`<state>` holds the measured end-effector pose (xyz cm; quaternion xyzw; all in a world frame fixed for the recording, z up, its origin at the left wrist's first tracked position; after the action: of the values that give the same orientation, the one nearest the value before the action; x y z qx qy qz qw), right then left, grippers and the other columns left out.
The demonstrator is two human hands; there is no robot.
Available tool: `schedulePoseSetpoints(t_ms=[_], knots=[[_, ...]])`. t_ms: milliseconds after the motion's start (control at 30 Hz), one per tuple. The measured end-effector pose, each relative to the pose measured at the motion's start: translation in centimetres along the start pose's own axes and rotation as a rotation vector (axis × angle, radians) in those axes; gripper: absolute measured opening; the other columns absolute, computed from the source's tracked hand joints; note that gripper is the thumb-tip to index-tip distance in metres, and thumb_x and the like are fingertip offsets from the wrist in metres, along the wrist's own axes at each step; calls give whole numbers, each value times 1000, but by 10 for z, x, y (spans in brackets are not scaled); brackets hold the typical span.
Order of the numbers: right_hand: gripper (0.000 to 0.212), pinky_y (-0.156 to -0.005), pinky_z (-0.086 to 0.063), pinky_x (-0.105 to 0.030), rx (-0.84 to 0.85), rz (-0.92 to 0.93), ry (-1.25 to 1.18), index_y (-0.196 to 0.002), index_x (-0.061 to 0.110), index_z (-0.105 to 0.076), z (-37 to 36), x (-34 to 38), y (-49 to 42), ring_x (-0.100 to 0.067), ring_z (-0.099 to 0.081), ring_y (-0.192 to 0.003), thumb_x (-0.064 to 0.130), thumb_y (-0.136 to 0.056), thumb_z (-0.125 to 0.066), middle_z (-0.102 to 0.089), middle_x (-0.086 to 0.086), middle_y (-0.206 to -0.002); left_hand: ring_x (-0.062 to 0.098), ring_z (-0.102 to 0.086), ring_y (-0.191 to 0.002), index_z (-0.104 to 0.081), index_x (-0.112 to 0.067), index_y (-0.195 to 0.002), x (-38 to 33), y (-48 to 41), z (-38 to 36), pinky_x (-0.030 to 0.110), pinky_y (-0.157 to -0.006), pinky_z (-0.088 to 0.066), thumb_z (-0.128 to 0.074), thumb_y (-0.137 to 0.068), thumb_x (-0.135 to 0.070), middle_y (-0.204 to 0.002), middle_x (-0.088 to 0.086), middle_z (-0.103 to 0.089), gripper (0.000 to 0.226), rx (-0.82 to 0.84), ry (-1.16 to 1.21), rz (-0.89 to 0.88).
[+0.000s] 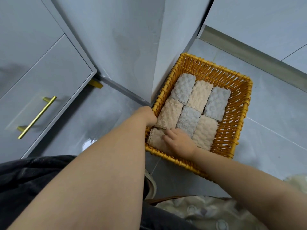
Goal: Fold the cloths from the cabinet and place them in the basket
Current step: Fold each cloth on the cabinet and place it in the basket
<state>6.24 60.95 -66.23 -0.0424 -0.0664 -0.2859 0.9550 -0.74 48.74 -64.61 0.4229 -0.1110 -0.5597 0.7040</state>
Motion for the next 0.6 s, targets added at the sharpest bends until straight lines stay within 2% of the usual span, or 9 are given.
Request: schedulePoseSetpoints(t_ms=[100,200,267,333,367,400,500,600], knots=[[31,-88,-43,-35,141,247,66,-109,9,-66,-15,18,7,-27,-58,-102,15,-88,-44,-62,-11,-118,19,-51,-66,-57,-7,-81,-1,-1,0,30,-60,-44,-47,-89,-11,-77,7,-54,14,2,-7,4],[49,-107,-40,-42,395,250,72,-134,12,-53,-43,13,9,-25,-47,-130,18,-89,-33,-50,-9,-140,19,-50,-64,-55,-8,-77,-2,-1,0,29,-55,-42,-46,-90,-12,-76,8,-54,16,0,-14,0],[53,-114,-29,-44,527,215,43,-143,12,-41,-54,11,7,-22,-31,-140,18,-92,-26,-38,-8,-150,17,-48,-60,-51,-10,-71,-1,-1,0,26,-50,-38,-46,-90,-12,-71,6,-52,21,-2,-26,-1],[54,-118,-4,-40,589,218,58,-151,12,-22,-61,12,6,-20,-9,-145,16,-97,-22,-17,-7,-158,17,-48,-60,-52,-10,-70,-1,-1,0,25,-50,-38,-46,-90,-12,-70,5,-51,21,-1,-29,-1],[53,-116,3,-38,595,225,68,-151,12,-17,-61,13,5,-20,-5,-146,15,-98,-22,-12,-7,-159,17,-48,-61,-54,-10,-72,-2,-1,0,26,-51,-38,-47,-90,-13,-71,5,-51,20,0,-29,-4],[53,-117,1,-38,567,227,59,-151,12,-19,-59,14,3,-22,-9,-146,14,-98,-23,-14,-7,-158,17,-49,-62,-57,-9,-76,-2,-2,0,26,-53,-39,-47,-90,-13,-72,5,-52,18,0,-30,-6],[50,-112,-33,-42,469,265,24,-139,9,-46,-50,15,7,-25,-41,-135,15,-93,-30,-44,-10,-145,17,-51,-66,-62,-8,-87,-1,-2,-1,28,-57,-42,-47,-90,-15,-77,5,-55,17,7,-16,-6],[47,-107,-39,-44,324,285,11,-135,8,-50,-33,13,16,-28,-49,-127,15,-91,-36,-53,-12,-137,18,-52,-67,-60,-9,-84,-2,-1,-1,27,-56,-43,-48,-90,-14,-80,6,-56,15,13,-15,-5]])
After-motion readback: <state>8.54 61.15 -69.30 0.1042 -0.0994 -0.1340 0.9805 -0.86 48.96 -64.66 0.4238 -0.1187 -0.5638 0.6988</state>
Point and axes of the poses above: each hand's wrist, its own y-axis away from the middle knuckle, its own z-axis out of the back of the hand, x = y × z, the point moved 8 cm from there along -y, towards the middle knuckle
